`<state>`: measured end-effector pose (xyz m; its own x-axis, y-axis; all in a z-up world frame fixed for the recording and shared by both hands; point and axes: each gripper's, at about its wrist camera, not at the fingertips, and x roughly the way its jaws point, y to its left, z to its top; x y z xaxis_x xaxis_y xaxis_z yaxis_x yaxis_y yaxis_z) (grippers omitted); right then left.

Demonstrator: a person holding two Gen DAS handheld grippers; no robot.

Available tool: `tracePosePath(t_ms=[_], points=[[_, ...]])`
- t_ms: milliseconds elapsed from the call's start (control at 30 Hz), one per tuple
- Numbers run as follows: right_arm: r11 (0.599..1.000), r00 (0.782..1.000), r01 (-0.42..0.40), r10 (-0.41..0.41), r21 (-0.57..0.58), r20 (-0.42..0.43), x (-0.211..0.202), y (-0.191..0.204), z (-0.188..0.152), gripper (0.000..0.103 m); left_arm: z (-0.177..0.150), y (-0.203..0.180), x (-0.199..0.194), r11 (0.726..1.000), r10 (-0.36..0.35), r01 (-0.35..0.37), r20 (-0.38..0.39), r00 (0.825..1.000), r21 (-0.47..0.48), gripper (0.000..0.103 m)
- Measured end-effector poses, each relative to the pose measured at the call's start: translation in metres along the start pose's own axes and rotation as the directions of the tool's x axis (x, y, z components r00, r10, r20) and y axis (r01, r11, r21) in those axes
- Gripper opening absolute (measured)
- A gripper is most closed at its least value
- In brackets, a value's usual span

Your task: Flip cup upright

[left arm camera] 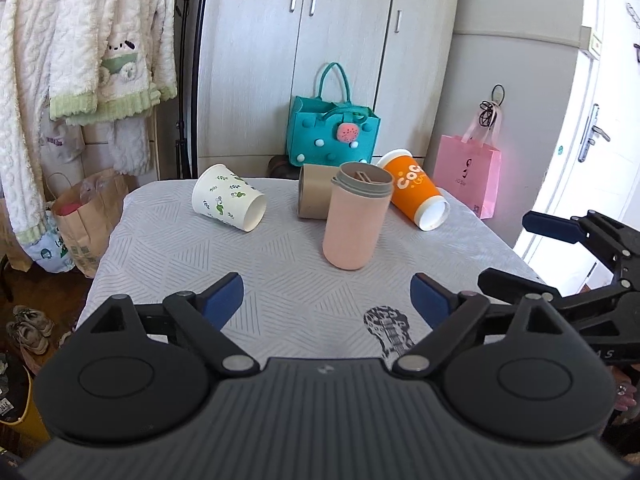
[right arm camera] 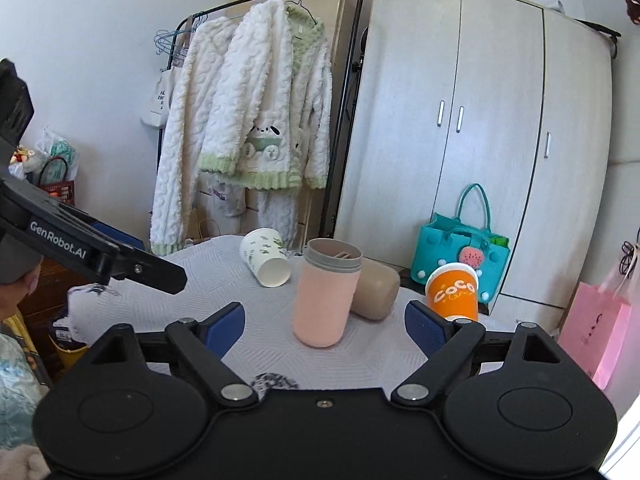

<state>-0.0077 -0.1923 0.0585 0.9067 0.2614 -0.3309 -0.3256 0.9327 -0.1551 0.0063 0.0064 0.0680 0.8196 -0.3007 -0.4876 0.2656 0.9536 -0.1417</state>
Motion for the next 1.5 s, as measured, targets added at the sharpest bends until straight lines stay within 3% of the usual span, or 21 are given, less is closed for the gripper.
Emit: tracePosePath(t_ms=[133, 200, 467, 933, 1100, 1400, 1500], points=[[0.999, 1.000, 0.025, -0.025, 0.024, 0.005, -0.011, 0.008, -0.003, 0.094, -0.007, -0.006, -0.011, 1.000, 0.018, -0.018, 0.017, 1.000, 0.012, 0.097], [0.998, 0.999, 0.051, -0.052, 0.048, 0.015, -0.016, 0.010, -0.004, 0.103, -0.010, -0.007, -0.015, 0.999, 0.034, -0.034, 0.043, 0.999, 0.010, 0.103], [0.977, 0.988, 0.157, -0.157, 0.146, -0.012, -0.020, 0.009, -0.016, 0.103, -0.021, -0.008, -0.007, 0.990, 0.134, -0.135, 0.036, 0.990, 0.028, 0.103], [0.924, 0.957, 0.289, -0.269, 0.251, -0.111, 0.004, 0.013, -0.037, 0.103, -0.032, -0.003, 0.002, 0.979, 0.202, -0.201, 0.043, 0.979, -0.012, 0.103], [0.910, 0.946, 0.323, -0.299, 0.260, -0.127, 0.004, 0.012, -0.040, 0.103, -0.035, -0.006, 0.001, 0.963, 0.267, -0.268, 0.049, 0.962, 0.015, 0.103], [0.909, 0.940, 0.335, -0.307, 0.247, -0.146, 0.002, 0.018, -0.039, 0.103, -0.038, -0.004, -0.001, 0.966, 0.260, -0.260, 0.028, 0.965, -0.012, 0.103], [0.903, 0.933, 0.355, -0.326, 0.244, -0.150, 0.001, 0.017, -0.040, 0.103, -0.039, -0.001, 0.001, 0.973, 0.229, -0.228, 0.010, 0.973, -0.032, 0.103]])
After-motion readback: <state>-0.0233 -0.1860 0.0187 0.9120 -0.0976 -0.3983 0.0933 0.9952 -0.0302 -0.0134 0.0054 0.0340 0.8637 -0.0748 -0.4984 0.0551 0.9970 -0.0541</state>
